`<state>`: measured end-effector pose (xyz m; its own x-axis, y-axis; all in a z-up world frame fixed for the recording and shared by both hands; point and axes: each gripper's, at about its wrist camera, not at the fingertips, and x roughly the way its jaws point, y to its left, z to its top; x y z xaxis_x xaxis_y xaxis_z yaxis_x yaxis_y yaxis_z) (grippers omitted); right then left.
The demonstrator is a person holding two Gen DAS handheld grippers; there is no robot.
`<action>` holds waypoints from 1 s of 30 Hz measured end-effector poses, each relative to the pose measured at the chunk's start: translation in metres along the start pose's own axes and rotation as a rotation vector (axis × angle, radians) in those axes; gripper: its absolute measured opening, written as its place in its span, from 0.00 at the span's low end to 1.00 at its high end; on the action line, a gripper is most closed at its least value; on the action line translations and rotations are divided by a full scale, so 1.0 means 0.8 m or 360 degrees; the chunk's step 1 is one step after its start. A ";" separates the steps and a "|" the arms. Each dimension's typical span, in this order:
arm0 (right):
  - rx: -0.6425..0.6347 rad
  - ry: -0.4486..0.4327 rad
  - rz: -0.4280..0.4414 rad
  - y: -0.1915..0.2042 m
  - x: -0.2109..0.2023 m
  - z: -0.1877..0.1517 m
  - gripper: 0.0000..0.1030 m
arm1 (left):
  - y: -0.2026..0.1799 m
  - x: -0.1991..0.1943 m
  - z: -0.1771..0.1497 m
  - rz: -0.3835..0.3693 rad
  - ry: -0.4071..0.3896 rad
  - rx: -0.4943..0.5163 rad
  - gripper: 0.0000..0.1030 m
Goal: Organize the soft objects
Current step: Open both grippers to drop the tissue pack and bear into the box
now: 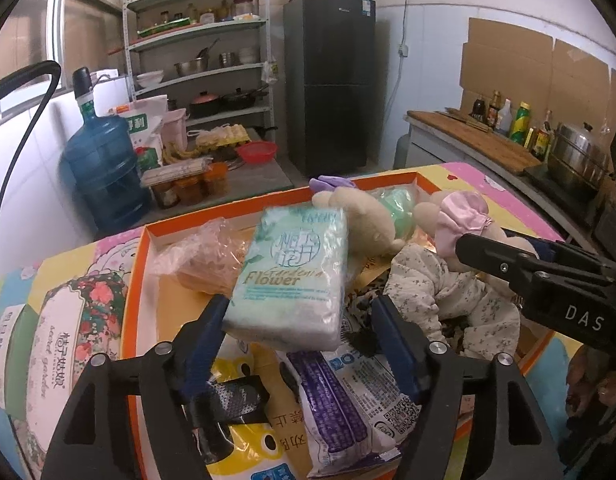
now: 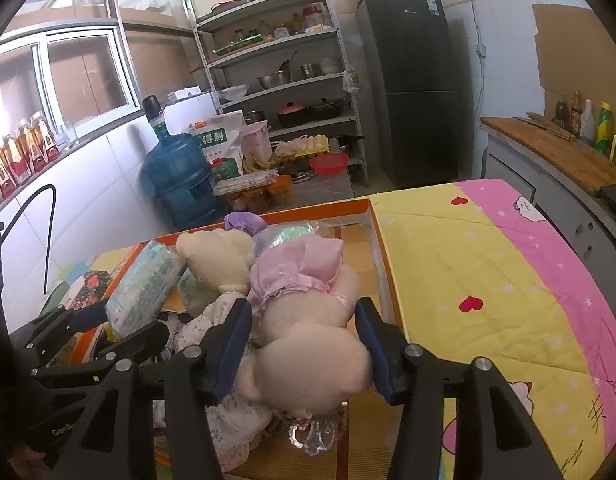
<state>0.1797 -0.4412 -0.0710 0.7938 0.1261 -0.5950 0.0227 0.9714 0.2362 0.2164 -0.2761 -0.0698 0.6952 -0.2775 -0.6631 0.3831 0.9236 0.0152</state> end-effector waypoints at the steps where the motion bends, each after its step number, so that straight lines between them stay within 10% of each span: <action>1: 0.0000 -0.0005 0.0001 0.000 -0.001 0.000 0.52 | -0.001 -0.002 0.000 0.0003 -0.0006 -0.0001 0.73; 30: -0.0062 -0.0190 0.0008 0.047 -0.072 0.005 0.53 | 0.026 -0.101 -0.002 0.0106 -0.0230 -0.0060 0.73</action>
<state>0.1371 -0.4129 -0.0245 0.8606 0.1087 -0.4975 -0.0036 0.9782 0.2075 0.1671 -0.2344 -0.0167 0.7996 -0.2479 -0.5470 0.3121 0.9497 0.0259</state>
